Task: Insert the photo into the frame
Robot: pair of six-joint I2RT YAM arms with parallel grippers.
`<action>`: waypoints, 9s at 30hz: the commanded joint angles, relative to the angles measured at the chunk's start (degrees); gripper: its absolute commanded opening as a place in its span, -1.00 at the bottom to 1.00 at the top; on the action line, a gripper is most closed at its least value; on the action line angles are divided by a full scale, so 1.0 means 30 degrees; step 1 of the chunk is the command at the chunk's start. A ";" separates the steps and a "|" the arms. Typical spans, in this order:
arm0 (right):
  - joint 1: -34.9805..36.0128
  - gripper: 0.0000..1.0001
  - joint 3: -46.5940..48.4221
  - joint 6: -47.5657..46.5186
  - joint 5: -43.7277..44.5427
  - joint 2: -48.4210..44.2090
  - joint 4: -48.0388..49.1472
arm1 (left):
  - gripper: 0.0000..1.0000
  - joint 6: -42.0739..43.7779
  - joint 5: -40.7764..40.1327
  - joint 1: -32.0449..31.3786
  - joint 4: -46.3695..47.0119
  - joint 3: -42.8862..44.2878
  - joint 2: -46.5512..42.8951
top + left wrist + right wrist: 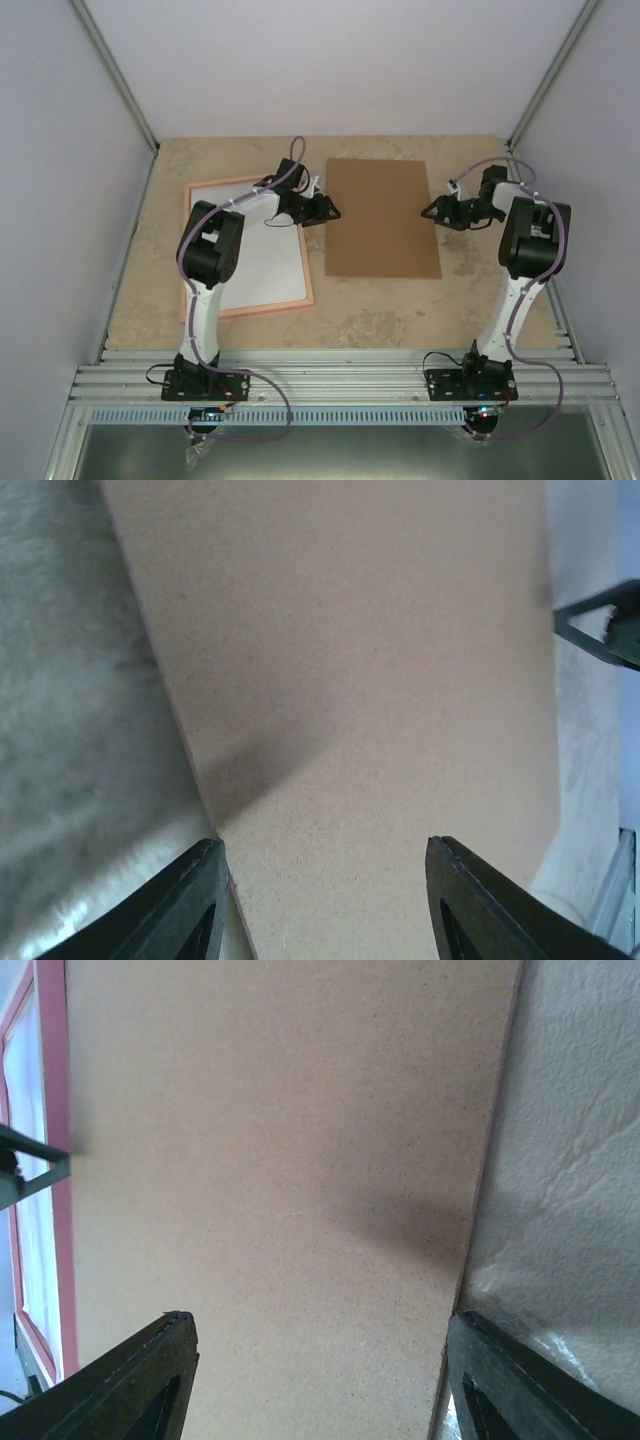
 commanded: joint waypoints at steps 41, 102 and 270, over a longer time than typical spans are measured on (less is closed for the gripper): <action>0.5662 0.35 -0.1029 0.0228 0.0670 0.2420 -0.0243 | 0.10 0.1707 0.0304 0.4744 -0.0091 -0.7195 -0.5725; -0.1511 0.93 0.5338 0.2759 -0.4438 -0.6399 0.4665 | -1.00 1.9480 0.1254 0.5187 0.1722 -0.1273 -1.4440; 0.3191 -0.99 -0.1288 1.6594 -0.6625 -0.5859 1.1678 | -0.33 -0.7815 0.1293 0.7949 0.9679 -1.3451 -0.6385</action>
